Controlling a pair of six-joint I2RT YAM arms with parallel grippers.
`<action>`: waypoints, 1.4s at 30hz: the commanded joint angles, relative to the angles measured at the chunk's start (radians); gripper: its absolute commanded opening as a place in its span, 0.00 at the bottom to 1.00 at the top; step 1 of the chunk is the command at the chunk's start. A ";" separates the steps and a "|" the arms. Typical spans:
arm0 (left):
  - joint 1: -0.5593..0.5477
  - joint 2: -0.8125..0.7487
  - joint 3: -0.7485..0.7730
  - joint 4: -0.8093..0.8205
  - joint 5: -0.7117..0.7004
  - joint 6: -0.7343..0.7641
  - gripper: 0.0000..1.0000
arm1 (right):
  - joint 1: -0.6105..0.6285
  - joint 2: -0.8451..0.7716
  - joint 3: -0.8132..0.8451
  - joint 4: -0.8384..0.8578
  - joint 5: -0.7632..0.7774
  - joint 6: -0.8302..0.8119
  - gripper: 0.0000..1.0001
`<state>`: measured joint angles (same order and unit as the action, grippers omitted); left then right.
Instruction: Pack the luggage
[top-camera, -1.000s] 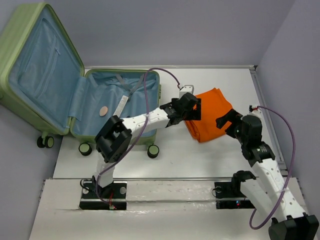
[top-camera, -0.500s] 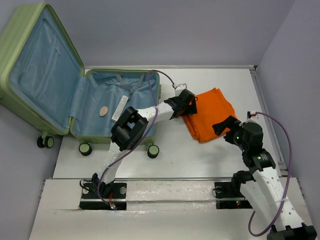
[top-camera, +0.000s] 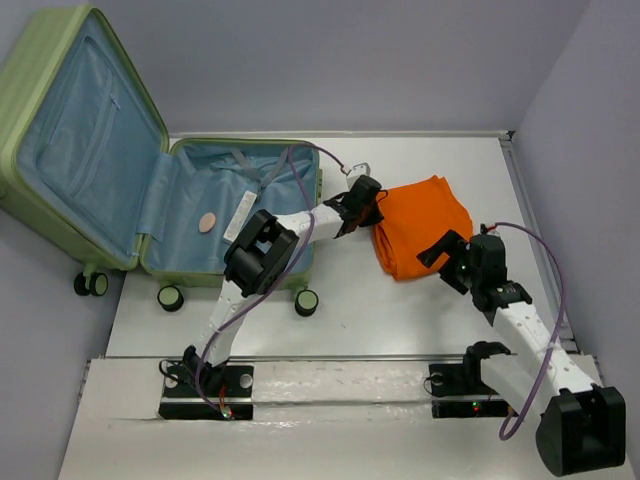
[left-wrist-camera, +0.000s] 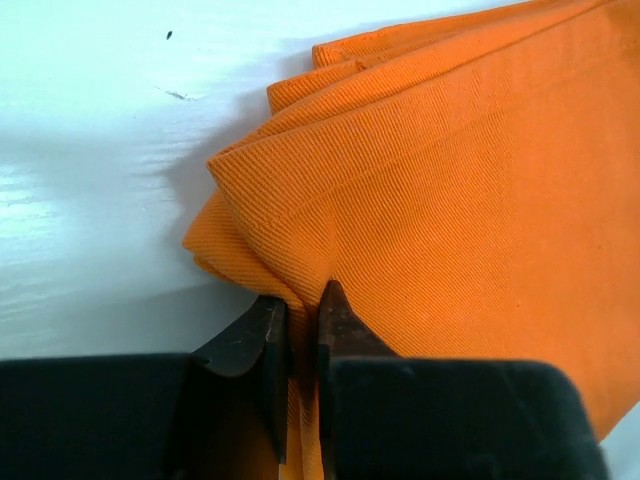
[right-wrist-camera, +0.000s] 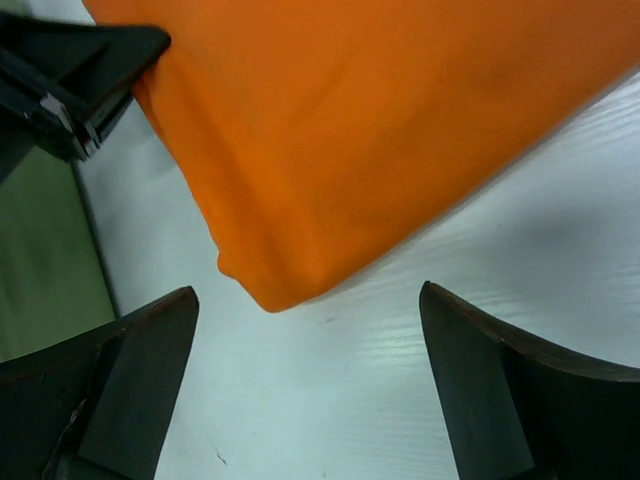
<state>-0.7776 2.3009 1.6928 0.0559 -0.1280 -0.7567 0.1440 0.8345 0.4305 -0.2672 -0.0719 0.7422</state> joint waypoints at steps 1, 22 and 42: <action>0.034 -0.024 -0.064 0.084 0.033 0.010 0.07 | -0.079 0.026 0.056 0.124 0.141 0.034 0.99; 0.037 0.023 -0.018 0.144 0.123 0.079 0.06 | -0.394 0.711 0.128 0.488 -0.233 0.091 0.92; 0.001 -0.101 0.237 0.045 0.200 0.128 0.06 | -0.319 0.505 0.181 0.763 -0.499 0.146 0.07</action>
<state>-0.7311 2.3493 1.8057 0.0765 0.0025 -0.6525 -0.2413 1.4979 0.5766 0.4889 -0.4805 0.9264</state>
